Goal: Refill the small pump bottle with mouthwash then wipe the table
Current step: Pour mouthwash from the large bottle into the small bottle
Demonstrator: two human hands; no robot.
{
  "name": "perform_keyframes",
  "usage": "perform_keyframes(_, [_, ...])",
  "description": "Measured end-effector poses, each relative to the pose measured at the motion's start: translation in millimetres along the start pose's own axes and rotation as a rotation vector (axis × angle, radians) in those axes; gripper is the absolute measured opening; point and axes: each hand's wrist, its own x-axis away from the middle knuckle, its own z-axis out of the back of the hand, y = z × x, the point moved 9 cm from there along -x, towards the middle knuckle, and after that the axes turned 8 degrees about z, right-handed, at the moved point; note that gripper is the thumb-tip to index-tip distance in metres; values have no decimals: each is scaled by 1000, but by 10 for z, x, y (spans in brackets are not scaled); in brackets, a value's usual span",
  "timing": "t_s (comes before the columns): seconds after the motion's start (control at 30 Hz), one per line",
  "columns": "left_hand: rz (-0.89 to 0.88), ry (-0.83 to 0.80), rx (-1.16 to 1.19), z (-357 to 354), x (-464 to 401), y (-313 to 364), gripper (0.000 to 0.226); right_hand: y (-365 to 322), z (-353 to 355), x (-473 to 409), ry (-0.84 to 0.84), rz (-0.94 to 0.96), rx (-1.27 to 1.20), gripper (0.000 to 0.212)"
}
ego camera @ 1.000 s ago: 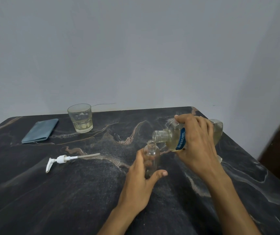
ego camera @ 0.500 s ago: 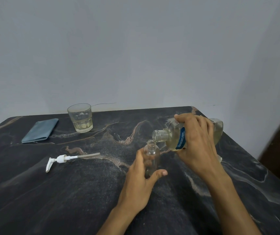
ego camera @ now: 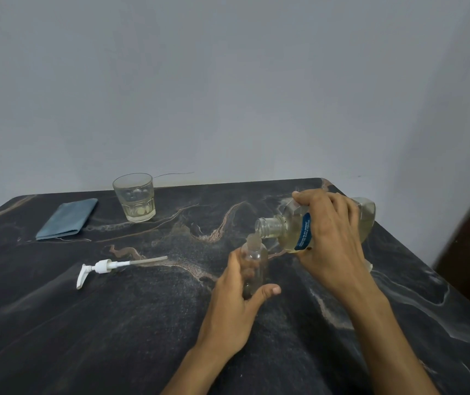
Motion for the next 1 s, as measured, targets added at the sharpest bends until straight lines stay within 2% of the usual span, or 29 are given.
perform_keyframes(0.5, [-20, 23, -17, 11, -3, 8, 48, 2, -4, 4, -9, -4, -2, 91])
perform_keyframes(1.0, [-7, 17, -3, 10, -3, 18, 53, 12, 1, 8, 5, -8, 1, 92])
